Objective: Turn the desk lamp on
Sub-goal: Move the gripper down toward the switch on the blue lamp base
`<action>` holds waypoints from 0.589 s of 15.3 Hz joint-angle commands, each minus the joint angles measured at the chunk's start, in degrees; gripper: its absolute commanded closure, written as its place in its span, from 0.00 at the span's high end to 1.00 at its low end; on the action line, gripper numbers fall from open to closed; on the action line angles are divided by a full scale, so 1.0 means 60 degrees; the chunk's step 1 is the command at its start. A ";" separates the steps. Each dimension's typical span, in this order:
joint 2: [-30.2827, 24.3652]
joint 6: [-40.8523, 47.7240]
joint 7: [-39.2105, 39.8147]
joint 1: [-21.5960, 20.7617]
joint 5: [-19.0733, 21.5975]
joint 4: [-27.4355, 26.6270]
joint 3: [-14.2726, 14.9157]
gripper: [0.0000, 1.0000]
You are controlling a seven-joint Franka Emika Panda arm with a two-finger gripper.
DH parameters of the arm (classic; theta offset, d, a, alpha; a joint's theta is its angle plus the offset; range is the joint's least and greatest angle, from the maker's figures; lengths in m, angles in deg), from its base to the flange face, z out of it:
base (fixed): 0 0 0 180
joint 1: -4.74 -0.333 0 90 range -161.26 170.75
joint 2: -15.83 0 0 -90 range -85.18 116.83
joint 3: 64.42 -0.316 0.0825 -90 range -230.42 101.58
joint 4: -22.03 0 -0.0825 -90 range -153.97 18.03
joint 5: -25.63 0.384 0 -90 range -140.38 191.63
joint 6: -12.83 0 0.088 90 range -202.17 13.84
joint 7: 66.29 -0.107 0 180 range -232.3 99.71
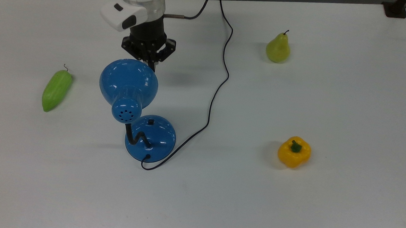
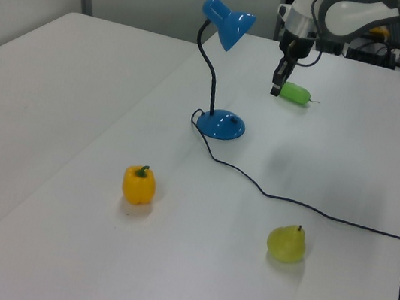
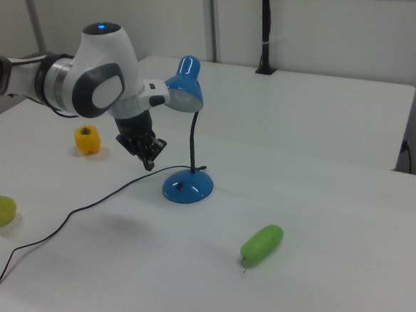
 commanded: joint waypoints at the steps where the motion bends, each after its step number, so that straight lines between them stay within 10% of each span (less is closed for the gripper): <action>1: 0.0469 -0.1238 0.0021 -0.0120 -0.0212 -0.0144 0.0011 0.00; 9: 0.0969 -0.4825 -0.0008 -0.0134 -0.0345 -0.1343 -0.0047 0.00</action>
